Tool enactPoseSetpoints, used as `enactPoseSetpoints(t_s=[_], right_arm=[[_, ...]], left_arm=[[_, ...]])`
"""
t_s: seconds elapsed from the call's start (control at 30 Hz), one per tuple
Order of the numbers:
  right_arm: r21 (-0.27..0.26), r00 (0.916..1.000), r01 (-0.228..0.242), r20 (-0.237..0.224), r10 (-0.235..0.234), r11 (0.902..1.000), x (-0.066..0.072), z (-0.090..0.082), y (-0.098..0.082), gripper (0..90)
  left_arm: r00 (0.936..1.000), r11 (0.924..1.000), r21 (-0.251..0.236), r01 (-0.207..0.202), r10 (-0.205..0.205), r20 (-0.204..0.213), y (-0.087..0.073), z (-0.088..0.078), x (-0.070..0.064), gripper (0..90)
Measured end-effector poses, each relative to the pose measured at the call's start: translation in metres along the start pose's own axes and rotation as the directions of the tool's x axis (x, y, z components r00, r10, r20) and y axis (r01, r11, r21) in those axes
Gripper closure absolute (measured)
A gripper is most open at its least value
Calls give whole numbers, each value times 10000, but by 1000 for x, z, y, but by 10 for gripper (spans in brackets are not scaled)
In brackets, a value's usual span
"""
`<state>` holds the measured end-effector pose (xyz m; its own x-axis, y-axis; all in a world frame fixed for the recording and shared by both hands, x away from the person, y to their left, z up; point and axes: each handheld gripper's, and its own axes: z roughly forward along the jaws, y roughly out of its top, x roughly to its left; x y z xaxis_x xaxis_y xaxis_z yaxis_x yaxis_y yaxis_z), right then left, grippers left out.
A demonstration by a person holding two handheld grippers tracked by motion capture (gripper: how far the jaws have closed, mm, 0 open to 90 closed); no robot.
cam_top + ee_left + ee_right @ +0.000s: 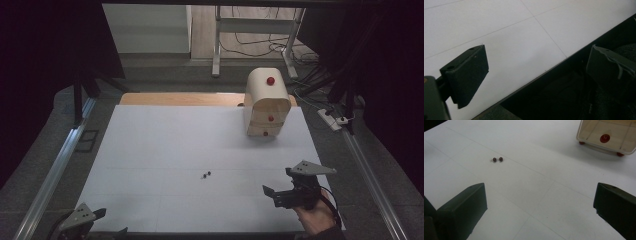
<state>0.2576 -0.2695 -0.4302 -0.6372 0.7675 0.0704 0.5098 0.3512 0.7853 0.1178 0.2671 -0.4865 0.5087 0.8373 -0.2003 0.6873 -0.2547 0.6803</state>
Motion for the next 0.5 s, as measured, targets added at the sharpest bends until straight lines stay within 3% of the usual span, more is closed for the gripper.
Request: enactPoseSetpoints(t_s=[0.5], right_arm=[[-16, 9993, -338, 165, 339, 9994, -9, 8, 15, 0]], left_arm=[[10000, 10000, 13, 49, -49, 4, 0, 0, 0, 47]])
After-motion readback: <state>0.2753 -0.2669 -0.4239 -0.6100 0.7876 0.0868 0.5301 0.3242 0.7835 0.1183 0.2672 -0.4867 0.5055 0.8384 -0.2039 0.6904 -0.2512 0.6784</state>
